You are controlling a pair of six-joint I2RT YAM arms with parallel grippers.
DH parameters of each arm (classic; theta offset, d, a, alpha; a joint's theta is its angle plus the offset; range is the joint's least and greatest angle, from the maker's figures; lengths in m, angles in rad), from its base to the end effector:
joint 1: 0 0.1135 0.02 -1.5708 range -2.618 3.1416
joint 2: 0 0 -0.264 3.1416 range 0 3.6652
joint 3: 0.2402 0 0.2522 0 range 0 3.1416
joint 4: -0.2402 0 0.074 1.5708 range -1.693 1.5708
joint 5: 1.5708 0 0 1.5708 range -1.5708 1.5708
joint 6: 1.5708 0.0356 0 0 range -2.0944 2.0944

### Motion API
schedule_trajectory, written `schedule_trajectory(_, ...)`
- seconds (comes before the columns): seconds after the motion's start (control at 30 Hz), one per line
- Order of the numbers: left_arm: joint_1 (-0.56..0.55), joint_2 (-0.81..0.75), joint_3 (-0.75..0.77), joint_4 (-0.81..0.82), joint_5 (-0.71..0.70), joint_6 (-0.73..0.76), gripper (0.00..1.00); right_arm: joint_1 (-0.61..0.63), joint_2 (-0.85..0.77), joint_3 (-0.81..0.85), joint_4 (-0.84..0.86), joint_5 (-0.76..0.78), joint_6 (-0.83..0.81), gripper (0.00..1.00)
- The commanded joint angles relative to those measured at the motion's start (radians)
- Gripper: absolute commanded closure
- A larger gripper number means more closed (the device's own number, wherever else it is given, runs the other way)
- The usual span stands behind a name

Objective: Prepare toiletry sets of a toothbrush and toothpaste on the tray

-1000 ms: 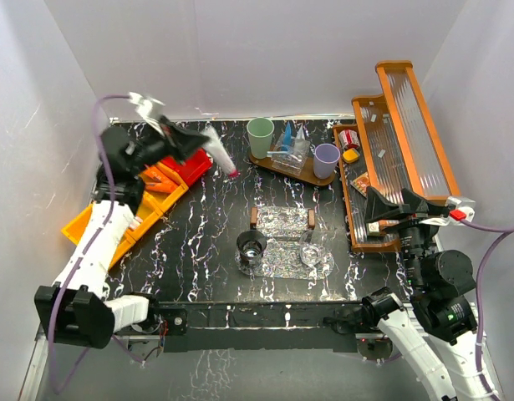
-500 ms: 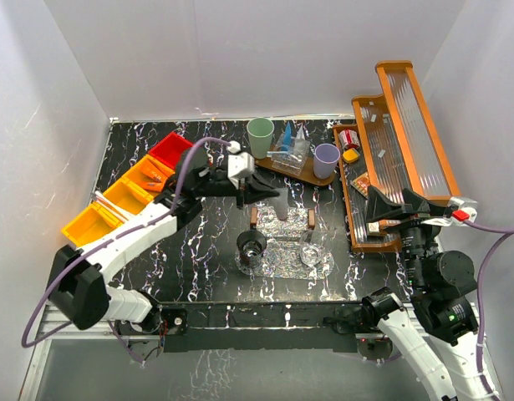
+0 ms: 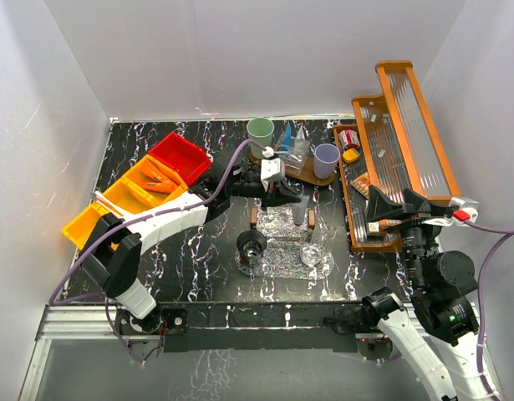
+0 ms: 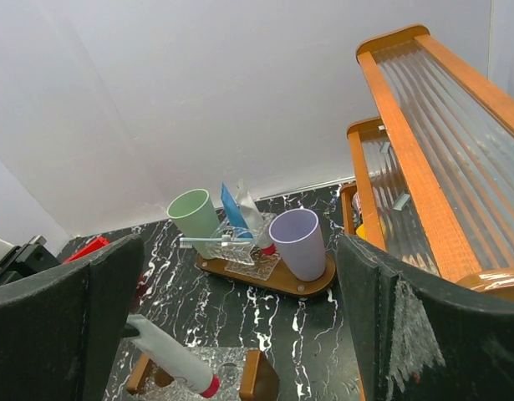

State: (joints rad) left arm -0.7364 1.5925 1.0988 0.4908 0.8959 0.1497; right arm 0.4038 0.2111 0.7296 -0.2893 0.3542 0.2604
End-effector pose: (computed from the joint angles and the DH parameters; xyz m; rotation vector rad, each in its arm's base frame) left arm 0.2526 -0.2665 0.3139 1.3181 1.0679 -1.1449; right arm 0.0503 0.0081 0.3667 0.2039 1.3479 0.3214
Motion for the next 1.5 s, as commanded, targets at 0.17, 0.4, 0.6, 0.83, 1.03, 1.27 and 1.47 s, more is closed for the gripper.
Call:
schedule_trajectory(0.17,-0.003,0.036,0.081,0.058,0.001,0.066,1.0,-0.002,-0.001,0.036,0.0,0.022,-0.02,0.02)
schedule_trajectory(0.4,-0.003,0.07,0.101,0.03,-0.007,0.093,1.0,-0.003,0.002,0.034,0.0,0.025,-0.026,0.02)
schedule_trajectory(0.6,-0.003,0.082,0.101,0.022,-0.013,0.103,1.0,-0.002,0.004,0.027,0.005,0.025,-0.03,0.02)
schedule_trajectory(0.83,-0.003,0.094,0.095,0.022,-0.007,0.102,1.0,-0.002,0.008,0.024,0.01,0.023,-0.03,0.02)
schedule_trajectory(1.03,-0.003,0.109,0.091,0.037,-0.002,0.095,1.0,-0.002,0.007,0.019,0.012,0.023,-0.029,0.02)
schedule_trajectory(1.27,-0.003,0.126,0.089,0.04,0.0,0.093,1.0,-0.003,0.007,0.018,0.01,0.024,-0.032,0.02)
schedule_trajectory(1.47,-0.003,0.148,0.081,0.053,0.0,0.096,1.0,-0.003,0.004,0.018,0.01,0.027,-0.035,0.02)
